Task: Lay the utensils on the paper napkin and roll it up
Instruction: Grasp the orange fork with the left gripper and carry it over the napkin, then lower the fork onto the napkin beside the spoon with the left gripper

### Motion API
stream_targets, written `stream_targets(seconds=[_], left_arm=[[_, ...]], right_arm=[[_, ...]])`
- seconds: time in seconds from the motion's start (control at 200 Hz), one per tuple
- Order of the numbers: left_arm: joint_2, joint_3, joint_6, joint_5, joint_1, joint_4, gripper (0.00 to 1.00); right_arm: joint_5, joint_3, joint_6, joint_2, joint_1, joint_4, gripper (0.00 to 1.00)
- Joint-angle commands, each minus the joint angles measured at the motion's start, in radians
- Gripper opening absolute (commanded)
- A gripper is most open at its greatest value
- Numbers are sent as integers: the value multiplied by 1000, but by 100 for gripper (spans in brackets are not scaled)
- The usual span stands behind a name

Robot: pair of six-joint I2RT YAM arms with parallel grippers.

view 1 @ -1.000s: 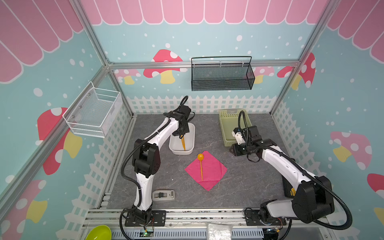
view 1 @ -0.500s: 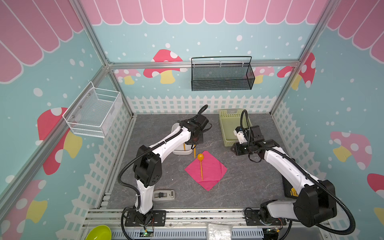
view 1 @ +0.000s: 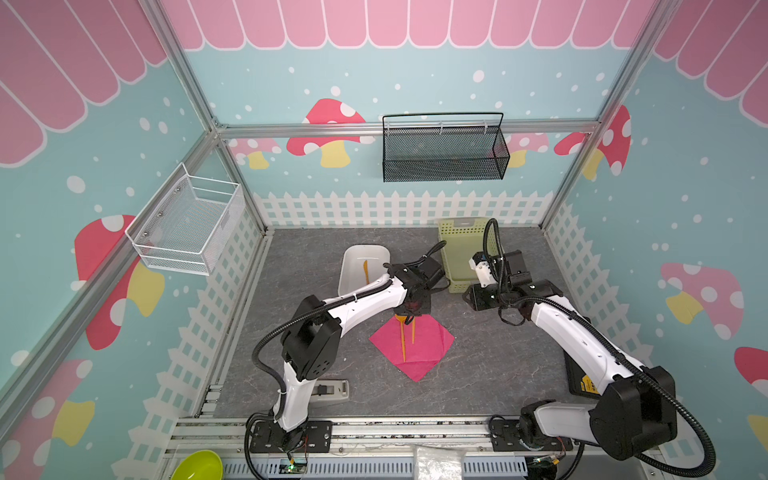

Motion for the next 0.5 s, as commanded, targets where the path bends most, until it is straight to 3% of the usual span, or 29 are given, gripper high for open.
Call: stream_targets(seconds=[0.0, 0.495], left_arm=[[37, -24, -47, 34, -11, 27, 11], [94, -72, -62, 39, -16, 60, 11]], right_arm=[[4, -8, -19, -29, -7, -7, 33], [-7, -10, -20, -20, -7, -1, 33]])
